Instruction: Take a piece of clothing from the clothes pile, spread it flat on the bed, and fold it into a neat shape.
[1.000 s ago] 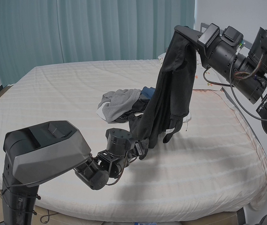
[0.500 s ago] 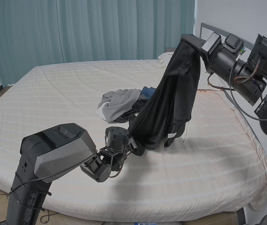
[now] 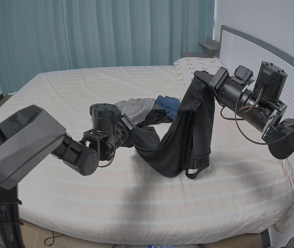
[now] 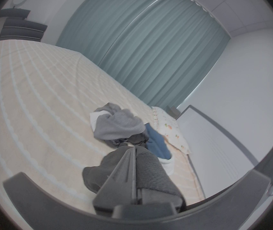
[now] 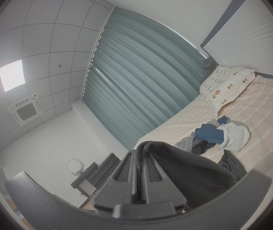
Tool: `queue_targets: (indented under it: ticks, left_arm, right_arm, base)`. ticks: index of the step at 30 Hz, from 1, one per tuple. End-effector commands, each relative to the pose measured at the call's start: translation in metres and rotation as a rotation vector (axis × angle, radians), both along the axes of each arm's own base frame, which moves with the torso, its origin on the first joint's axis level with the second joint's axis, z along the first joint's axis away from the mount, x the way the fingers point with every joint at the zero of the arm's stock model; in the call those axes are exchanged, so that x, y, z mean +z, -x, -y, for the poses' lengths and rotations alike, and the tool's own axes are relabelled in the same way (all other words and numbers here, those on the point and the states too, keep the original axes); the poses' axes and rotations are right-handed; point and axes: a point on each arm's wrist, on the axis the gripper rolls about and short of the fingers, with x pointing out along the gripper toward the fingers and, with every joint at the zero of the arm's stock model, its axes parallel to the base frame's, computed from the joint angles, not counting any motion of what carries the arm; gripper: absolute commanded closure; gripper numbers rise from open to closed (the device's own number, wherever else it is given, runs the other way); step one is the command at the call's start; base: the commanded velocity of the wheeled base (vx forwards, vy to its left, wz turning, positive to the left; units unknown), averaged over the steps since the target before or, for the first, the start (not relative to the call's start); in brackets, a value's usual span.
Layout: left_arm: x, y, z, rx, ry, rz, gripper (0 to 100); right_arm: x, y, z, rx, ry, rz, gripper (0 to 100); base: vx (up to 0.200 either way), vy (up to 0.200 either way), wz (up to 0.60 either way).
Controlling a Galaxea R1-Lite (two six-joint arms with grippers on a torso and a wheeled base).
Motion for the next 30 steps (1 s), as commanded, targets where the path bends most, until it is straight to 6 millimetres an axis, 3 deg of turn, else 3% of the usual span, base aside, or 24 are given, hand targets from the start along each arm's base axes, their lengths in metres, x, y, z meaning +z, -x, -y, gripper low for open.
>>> queue_targets:
  ticks: [1,5,12,19,23,30]
  left_arm:
    - [0.079,0.029,-0.026,-0.012,0.073,0.117,100]
    - [0.082,0.042,-0.034,-0.015,0.054,0.112,100]
    - [0.036,0.063,-0.043,-0.062,0.004,-0.023,100]
    - [0.008,0.072,-0.051,-0.094,0.036,-0.042,100]
    - [-0.013,0.071,-0.051,-0.088,0.055,-0.093,100]
    - [-0.023,0.074,-0.059,-0.086,0.084,-0.131,100]
  right_arm:
    - [-0.002,-0.034,0.001,-0.13,-0.087,0.11,100]
    - [0.009,-0.029,0.005,-0.191,-0.154,0.206,100]
    - [-0.074,-0.015,0.015,-0.186,-0.036,-0.008,100]
    - [-0.12,-0.021,0.023,-0.218,-0.001,-0.088,100]
    - [-0.13,-0.014,0.027,-0.215,-0.012,-0.119,100]
    - [-0.133,-0.016,0.031,-0.223,-0.019,-0.13,100]
  base:
    - [0.0,0.0,0.0]
    - [0.0,0.0,0.0]
    - [0.0,0.0,0.0]
    - [0.0,0.0,0.0]
    - [0.0,0.0,0.0]
    - [-0.171,0.0,0.0]
